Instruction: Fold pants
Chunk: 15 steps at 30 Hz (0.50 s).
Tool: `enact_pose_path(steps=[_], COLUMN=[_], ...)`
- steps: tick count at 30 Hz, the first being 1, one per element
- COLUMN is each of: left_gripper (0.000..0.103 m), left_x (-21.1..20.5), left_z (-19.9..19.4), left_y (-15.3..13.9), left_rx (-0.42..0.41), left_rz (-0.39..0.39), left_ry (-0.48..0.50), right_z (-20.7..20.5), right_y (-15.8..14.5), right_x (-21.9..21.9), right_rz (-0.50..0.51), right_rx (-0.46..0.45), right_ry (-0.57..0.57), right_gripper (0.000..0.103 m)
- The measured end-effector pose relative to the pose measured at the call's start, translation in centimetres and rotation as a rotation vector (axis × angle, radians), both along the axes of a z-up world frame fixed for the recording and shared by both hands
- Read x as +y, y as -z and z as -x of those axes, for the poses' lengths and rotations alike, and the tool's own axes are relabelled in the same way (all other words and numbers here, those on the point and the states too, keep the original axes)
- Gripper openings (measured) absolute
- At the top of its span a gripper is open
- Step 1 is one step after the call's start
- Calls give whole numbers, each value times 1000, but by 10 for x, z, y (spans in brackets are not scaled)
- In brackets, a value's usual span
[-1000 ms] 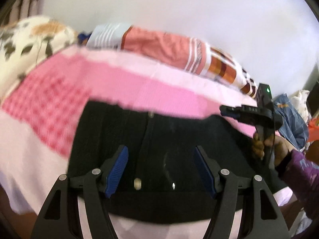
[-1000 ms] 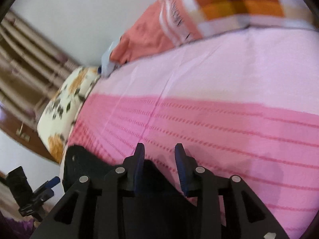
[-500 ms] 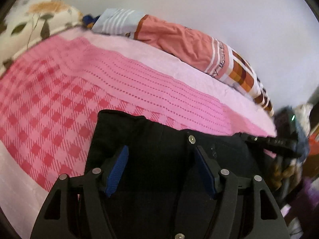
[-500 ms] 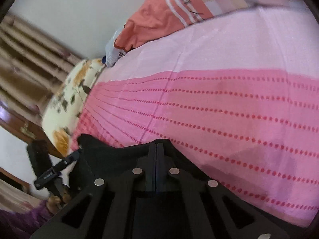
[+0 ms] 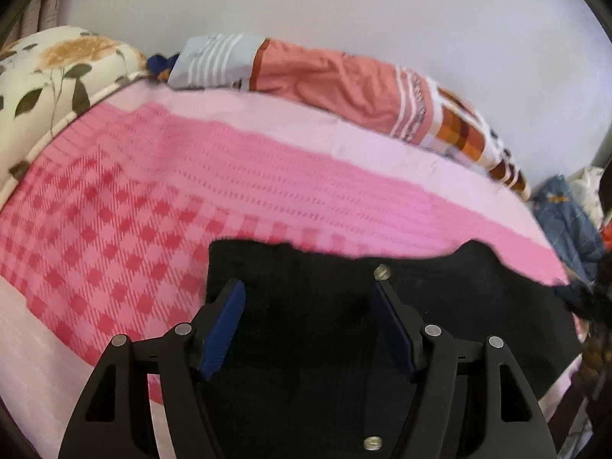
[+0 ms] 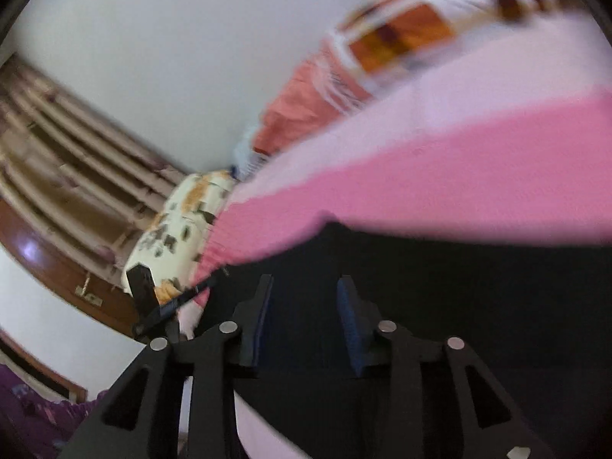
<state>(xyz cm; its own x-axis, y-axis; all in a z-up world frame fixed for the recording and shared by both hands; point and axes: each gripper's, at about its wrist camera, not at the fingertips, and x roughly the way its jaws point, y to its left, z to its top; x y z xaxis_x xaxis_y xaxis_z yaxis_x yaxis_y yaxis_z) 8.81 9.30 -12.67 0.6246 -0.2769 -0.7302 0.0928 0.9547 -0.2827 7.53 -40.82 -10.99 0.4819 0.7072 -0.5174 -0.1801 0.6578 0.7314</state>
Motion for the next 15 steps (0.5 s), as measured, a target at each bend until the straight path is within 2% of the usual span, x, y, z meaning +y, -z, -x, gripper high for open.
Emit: enact_pose_path(steps=[2, 3, 4, 5, 7, 9, 11, 14, 15], left_gripper=[71, 71, 71, 71, 71, 71, 71, 71, 71], left_x=[0, -1, -2, -3, -5, -9, -22, -67, -76], left_z=[7, 8, 8, 7, 12, 31, 48, 74, 80], left_y=[4, 5, 4, 0, -15, -42, -62, -69, -68], left_rx=[-48, -60, -55, -40, -36, -101, -139, -111, -103], left_rz=[-9, -23, -31, -39, -50, -33, 0, 30, 40], left_ry=[3, 5, 3, -6, -26, -36, -1, 162, 188], right_z=[24, 35, 48, 58, 80, 105, 126, 138, 135], right_y=[23, 37, 49, 50, 38, 25, 18, 7, 8], right_x=[-13, -15, -17, -23, -48, -80, -98, -78, -55], right_rz=[-13, 10, 61, 42, -63, -195, -247, -257, -307], right_rx=[74, 127, 183, 176, 135, 77, 69, 54, 65], right_ry=[24, 27, 28, 37, 127, 237, 293, 212, 145], right_gripper=[33, 33, 29, 30, 31, 32, 32, 32, 32])
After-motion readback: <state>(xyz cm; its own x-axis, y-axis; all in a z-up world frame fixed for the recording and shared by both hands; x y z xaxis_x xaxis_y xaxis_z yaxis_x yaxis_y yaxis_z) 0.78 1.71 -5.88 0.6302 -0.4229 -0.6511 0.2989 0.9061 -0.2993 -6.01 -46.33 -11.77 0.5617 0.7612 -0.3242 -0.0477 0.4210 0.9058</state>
